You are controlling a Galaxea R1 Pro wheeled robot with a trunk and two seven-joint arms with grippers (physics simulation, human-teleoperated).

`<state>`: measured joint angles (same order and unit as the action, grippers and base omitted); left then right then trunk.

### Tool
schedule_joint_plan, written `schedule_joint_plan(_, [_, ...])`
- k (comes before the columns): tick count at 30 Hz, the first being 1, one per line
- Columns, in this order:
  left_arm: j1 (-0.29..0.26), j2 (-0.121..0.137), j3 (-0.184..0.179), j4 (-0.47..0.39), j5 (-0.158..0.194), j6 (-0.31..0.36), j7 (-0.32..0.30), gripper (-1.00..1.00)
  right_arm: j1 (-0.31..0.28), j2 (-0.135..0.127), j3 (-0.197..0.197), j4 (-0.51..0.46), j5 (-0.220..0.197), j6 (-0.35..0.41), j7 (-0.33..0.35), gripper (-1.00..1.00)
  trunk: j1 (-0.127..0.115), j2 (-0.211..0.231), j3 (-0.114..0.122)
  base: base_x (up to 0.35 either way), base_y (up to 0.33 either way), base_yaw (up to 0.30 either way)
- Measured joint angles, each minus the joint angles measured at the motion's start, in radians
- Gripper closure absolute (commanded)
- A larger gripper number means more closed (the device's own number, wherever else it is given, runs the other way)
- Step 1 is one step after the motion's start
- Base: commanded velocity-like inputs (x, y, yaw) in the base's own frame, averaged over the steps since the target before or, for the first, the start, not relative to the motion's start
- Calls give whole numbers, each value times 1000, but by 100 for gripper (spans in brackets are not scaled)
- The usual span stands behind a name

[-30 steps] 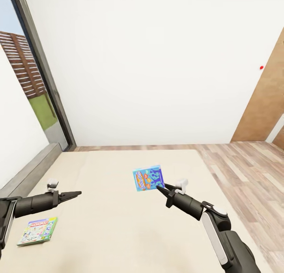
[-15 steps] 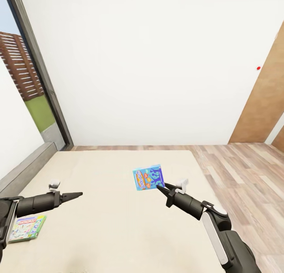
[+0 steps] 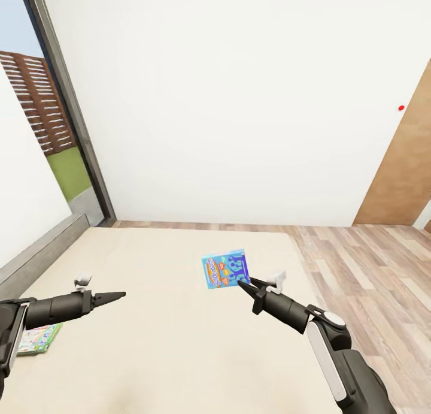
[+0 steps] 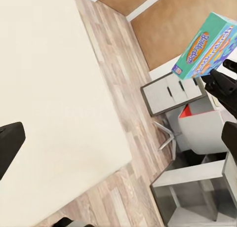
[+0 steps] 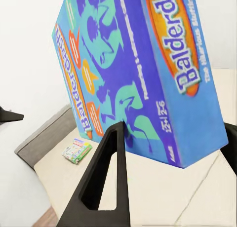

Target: Put all the toys in the child's room - the three board games (two on the bed and one on the table), the two jigsaw puzzles on the table, and the tennis ball on the table - inside the toy box on the table in the child's room.

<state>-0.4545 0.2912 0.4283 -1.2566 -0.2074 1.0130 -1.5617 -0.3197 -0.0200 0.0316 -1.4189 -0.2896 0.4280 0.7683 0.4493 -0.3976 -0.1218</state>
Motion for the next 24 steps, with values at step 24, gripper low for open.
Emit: schedule_joint_plan(24, [0,-1,0,0,0,0,0,-100,0,1,0,0,-3,0,0,100,0,0,7,0,-304,1])
